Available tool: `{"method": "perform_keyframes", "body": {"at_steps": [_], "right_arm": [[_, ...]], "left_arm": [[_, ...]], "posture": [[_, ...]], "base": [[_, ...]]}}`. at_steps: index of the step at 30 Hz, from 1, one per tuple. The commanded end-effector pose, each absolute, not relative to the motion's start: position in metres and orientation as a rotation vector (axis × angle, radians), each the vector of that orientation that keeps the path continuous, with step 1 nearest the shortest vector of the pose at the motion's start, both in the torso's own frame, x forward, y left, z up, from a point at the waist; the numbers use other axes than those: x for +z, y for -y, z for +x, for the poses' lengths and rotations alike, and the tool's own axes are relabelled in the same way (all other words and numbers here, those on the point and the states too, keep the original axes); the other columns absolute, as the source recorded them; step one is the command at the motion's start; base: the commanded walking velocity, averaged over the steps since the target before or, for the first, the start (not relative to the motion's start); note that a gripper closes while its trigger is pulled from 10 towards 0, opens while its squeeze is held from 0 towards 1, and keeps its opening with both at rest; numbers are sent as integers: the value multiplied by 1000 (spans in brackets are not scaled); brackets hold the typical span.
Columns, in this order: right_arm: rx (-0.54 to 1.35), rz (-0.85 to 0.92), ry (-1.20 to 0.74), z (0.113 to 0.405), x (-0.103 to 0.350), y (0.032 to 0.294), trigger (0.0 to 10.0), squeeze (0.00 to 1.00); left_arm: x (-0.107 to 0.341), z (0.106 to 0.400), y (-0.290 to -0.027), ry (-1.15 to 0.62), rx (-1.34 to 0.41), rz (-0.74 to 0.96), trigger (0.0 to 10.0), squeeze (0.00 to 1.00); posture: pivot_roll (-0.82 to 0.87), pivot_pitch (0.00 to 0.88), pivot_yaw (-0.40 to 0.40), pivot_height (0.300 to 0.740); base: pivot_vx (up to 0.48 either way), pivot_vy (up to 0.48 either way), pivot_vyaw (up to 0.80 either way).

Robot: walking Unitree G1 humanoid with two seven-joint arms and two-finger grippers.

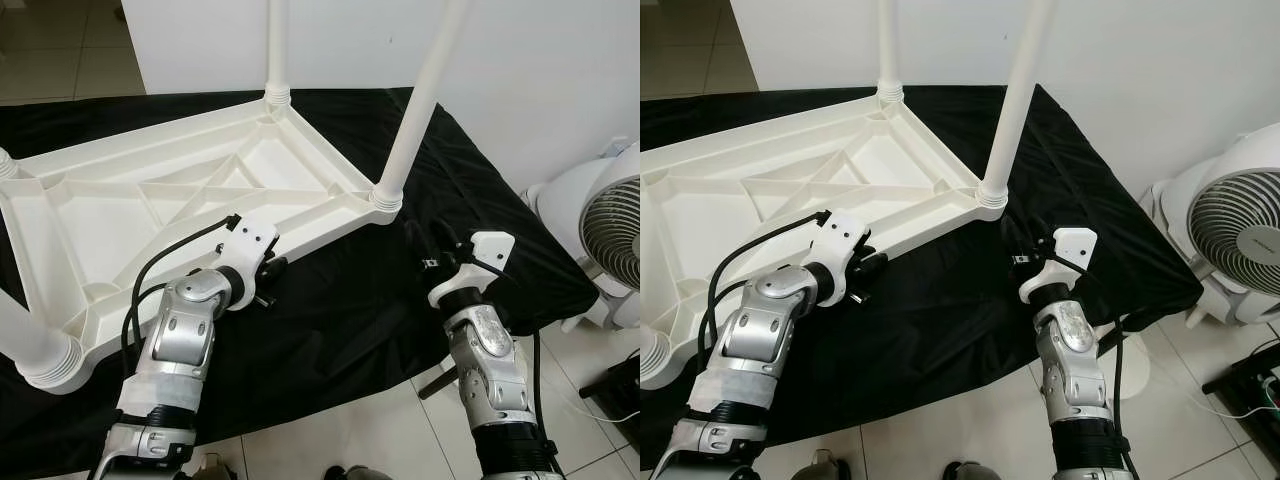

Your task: Building children table

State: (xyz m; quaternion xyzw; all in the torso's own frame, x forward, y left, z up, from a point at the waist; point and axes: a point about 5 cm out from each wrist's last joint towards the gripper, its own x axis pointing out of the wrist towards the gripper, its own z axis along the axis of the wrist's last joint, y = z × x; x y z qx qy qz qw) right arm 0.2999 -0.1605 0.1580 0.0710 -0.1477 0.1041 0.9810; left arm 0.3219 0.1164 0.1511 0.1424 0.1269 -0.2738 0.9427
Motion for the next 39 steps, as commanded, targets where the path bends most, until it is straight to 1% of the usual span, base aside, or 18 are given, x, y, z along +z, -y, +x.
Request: {"method": "perform_keyframes", "body": {"at_steps": [1, 3, 4, 5, 7, 8, 9, 10, 18, 19, 20, 21, 26, 27, 31, 33, 36, 39], "right_arm": [[198, 144, 285, 301, 157, 162, 10000, 0], [198, 143, 285, 301, 157, 162, 10000, 0], [198, 143, 284, 302, 157, 161, 10000, 0], [197, 143, 283, 302, 157, 161, 10000, 0], [196, 143, 282, 302, 157, 161, 10000, 0], [195, 142, 281, 302, 157, 161, 10000, 0], [195, 142, 281, 302, 157, 161, 10000, 0], [193, 140, 281, 302, 157, 160, 10000, 0], [192, 135, 278, 300, 156, 160, 10000, 0], [190, 136, 275, 300, 155, 160, 10000, 0], [190, 136, 275, 300, 155, 160, 10000, 0], [190, 137, 274, 300, 155, 160, 10000, 0], [197, 137, 273, 300, 155, 158, 10000, 0], [199, 137, 274, 300, 155, 157, 10000, 0], [202, 133, 272, 300, 155, 158, 10000, 0], [202, 133, 272, 300, 155, 158, 10000, 0], [210, 127, 268, 299, 155, 159, 10000, 0], [211, 125, 266, 299, 155, 160, 10000, 0]], "left_arm": [[145, 330, -132, -228, -113, 322, 980, 0], [146, 331, -129, -219, -119, 318, 980, 0], [146, 332, -123, -212, -126, 317, 0, 0], [146, 333, -119, -207, -134, 313, 510, 0], [147, 334, -114, -204, -142, 313, 510, 0], [147, 335, -109, -198, -152, 302, 1686, 0], [147, 335, -109, -198, -152, 302, 1686, 0], [151, 336, -100, -183, -189, 264, 10000, 0], [164, 332, -91, -104, -262, 182, 10000, 0], [167, 329, -93, -75, -281, 169, 10000, 906], [167, 329, -93, -75, -281, 169, 10000, 906], [167, 326, -95, -64, -300, 170, 10000, 1000], [168, 324, -97, -52, -307, 216, 10000, 1000], [169, 323, -99, -48, -301, 229, 10000, 0], [176, 318, -111, -40, -280, 282, 10000, 0], [176, 318, -111, -40, -280, 282, 10000, 0], [173, 305, -128, -92, -280, 315, 10000, 0], [170, 301, -135, -115, -281, 337, 10000, 0]], "posture": [[75, 78, -73, 740], [75, 78, -73, 740], [73, 81, -74, 740], [73, 81, -74, 740], [73, 83, -74, 740], [70, 83, -72, 740], [70, 83, -72, 740], [67, 85, -69, 740], [68, 88, -68, 740], [76, 91, -70, 740], [76, 91, -70, 740], [76, 91, -70, 740], [79, 93, -74, 740], [79, 92, -75, 740], [81, 92, -80, 740], [81, 92, -80, 740], [84, 92, -82, 740], [87, 92, -83, 740]], "base": [[0, 0, 0], [0, 0, 0], [0, 0, 0], [0, 0, 0], [0, 0, 0], [0, 0, 0], [0, 0, 0], [0, 0, 0], [0, 0, 0], [0, 0, 0], [0, 0, 0], [0, 0, 0], [0, 0, 0], [0, 0, 0], [0, 0, 0], [0, 0, 0], [0, 0, 0], [0, 0, 0]]}}
